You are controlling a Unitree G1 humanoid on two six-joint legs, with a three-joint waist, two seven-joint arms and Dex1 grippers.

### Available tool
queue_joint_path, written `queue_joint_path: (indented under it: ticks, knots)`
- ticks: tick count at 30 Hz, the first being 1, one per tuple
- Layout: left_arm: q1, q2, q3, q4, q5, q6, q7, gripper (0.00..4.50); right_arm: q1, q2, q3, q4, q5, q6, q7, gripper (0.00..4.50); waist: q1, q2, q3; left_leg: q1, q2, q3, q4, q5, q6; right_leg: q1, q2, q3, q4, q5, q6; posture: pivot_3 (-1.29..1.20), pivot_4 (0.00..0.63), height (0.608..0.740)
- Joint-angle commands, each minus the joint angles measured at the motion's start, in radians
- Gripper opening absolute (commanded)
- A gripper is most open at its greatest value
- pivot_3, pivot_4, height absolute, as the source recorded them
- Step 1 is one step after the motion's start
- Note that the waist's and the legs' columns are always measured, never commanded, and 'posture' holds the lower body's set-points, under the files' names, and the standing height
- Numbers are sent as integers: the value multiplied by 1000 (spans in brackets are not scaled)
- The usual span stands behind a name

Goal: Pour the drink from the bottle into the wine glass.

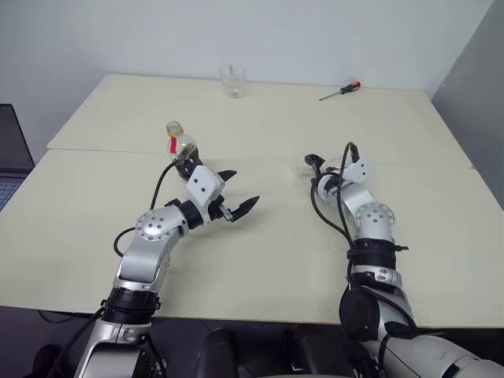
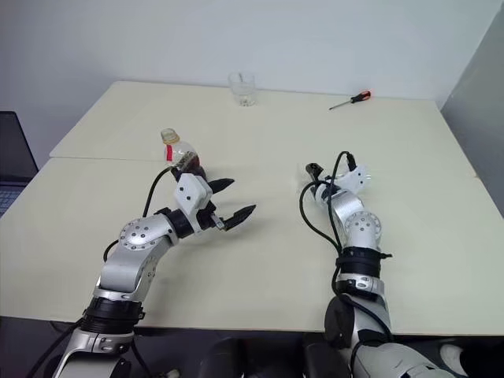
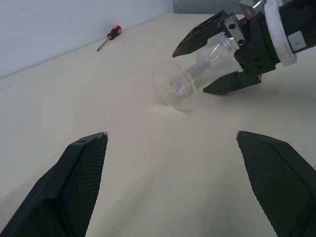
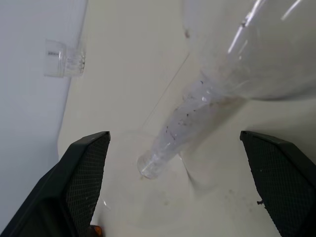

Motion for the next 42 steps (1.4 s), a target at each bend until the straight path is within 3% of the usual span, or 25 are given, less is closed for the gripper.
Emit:
queue_joint_path:
  ticks: [1, 3, 11, 14, 22, 27, 35, 42]
  knots:
    - [-1, 2, 4, -45, 4, -12, 15, 4500, -43, 7, 10, 42, -47, -70, 15, 4136, 0, 0, 0, 0, 0, 0, 0, 0, 0, 0, 0, 0, 0, 0, 0, 0, 150, 740]
    - [0, 7, 9, -55, 4, -5, 19, 4500, -52, 8, 5, 62, -58, -95, 13, 3614, 0, 0, 0, 0, 0, 0, 0, 0, 0, 0, 0, 0, 0, 0, 0, 0, 150, 740]
    - [10, 23, 10, -74, 7, 15, 26, 4500, -48, -11, 69, 70, -163, -134, 40, 782, 0, 0, 0, 0, 0, 0, 0, 0, 0, 0, 0, 0, 0, 2, -3, 0, 150, 740]
    - [17, 27, 13, -75, 10, 17, 31, 4500, -45, -23, 132, 24, -216, -137, 81, 161, 1, 0, 0, 0, 0, 0, 0, 0, 0, 0, 0, 0, 0, 2, -3, 0, 150, 740]
    - [88, 54, 69, -104, -59, 79, 18, 4500, 1, -69, 374, -139, -419, -191, 329, 144, -4, 1, 0, -1, 0, 0, -2, 0, 0, -1, -1, 1, -1, 2, -3, 0, 150, 740]
    - [160, 102, 153, -117, -161, 144, -34, 4500, 50, -107, 577, -103, -648, -439, 519, 144, -12, 1, 0, 0, 1, 0, -5, 0, 0, -2, -1, 0, -1, 1, -4, 0, 150, 740]
    - [156, 123, 184, -119, -202, 182, -36, 4500, 50, -49, 613, 203, -772, -769, 664, 144, -13, 0, 0, 1, 0, 0, -6, 0, 0, -3, -1, -1, 0, 1, -6, 0, 150, 740]
    - [142, 126, 193, -191, -263, 249, -28, 4500, 2, -46, 597, 503, -865, -932, 649, 144, -11, 0, 0, 0, -1, 1, -6, 0, -1, -3, -7, 0, 0, 1, -6, 0, 150, 740]
